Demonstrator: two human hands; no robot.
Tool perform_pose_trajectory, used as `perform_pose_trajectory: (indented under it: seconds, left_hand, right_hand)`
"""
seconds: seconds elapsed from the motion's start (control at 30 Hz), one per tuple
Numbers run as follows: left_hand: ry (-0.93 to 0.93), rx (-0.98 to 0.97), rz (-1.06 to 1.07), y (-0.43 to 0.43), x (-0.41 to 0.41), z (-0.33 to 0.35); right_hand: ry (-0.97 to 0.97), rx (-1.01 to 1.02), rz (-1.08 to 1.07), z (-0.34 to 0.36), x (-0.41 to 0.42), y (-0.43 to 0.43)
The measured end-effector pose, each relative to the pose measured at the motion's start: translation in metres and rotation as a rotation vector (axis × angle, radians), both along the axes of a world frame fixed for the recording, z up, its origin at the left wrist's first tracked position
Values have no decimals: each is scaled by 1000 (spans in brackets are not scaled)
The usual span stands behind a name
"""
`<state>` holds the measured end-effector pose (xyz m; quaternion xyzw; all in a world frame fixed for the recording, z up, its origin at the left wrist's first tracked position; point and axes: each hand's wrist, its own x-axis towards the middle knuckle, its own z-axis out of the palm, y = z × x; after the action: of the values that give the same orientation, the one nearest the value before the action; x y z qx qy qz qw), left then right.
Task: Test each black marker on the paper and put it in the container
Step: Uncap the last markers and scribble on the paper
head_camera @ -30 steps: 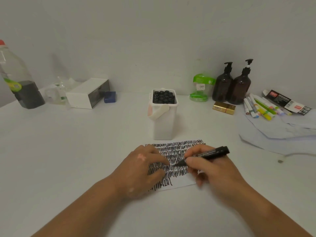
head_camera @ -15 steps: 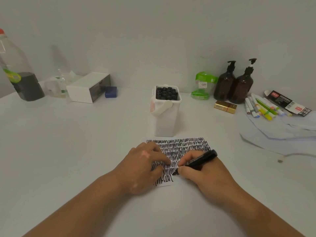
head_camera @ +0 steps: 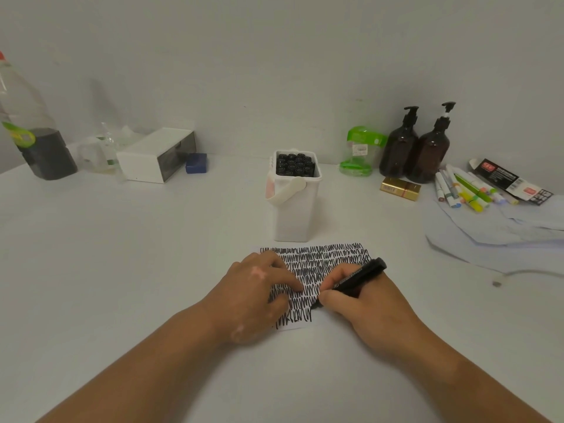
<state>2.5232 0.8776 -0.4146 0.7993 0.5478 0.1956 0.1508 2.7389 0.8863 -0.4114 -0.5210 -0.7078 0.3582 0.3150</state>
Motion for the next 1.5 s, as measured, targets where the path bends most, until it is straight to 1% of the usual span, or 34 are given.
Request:
perform_pose_trajectory:
  seconds: [0.13,0.3,0.4,0.5,0.53,0.57,0.63,0.67,0.73,0.87,0.93,1.0,1.07,1.17,1.27,1.4,1.5]
  left_hand:
    - [-1,3,0,0,0,1]
    - [0,-4,-1,0,0,1]
    - [0,-20,-2,-1,1,1]
    - [6,-23,2,-1,0,1]
    - [-24,-27,8,0,-1,1]
    - [-83,-39,32,0,-1,2]
    - [-239,-57,117,0,-5,4]
    - [-307,-43,154,0,-7,4]
    - [-402,-3,184,1,-10,4]
    - [-644,-92,235,4,-11,5]
    - [-706,-100,253,5,-11,7]
    - [-736,-103,212,5,-11,8]
    - [-781,-125,146,3,-10,10]
    - [-842,-156,44,1,-9,11]
    - [-873,-178,-4,1,-7,9]
    - [-862,-186,-58,0,-3,5]
    - [-886,-170,-98,-2,-1,5]
  right_hand:
    - [-23,-12,38,1,-1,0]
    - [-11,5,-57,-2,0,2]
    - [-38,-17,-5,1,-1,0]
    - [24,0,-41,0,0,1]
    - [94,-10,-73,0,2,2]
    - [207,-40,-104,1,4,4]
    - [436,-115,-137,4,9,7]
    - [500,-133,-135,7,13,9]
    - [524,-119,-113,9,20,11]
    - [547,-80,-93,10,25,13]
    - [629,-120,-42,11,24,13]
    - [746,-180,-9,13,24,12]
    - [794,-178,-11,17,24,11]
    - [810,-133,-2,20,22,7]
    - [793,-114,24,20,20,5]
    - [725,-140,83,18,14,1]
    - [637,-125,82,19,13,-1]
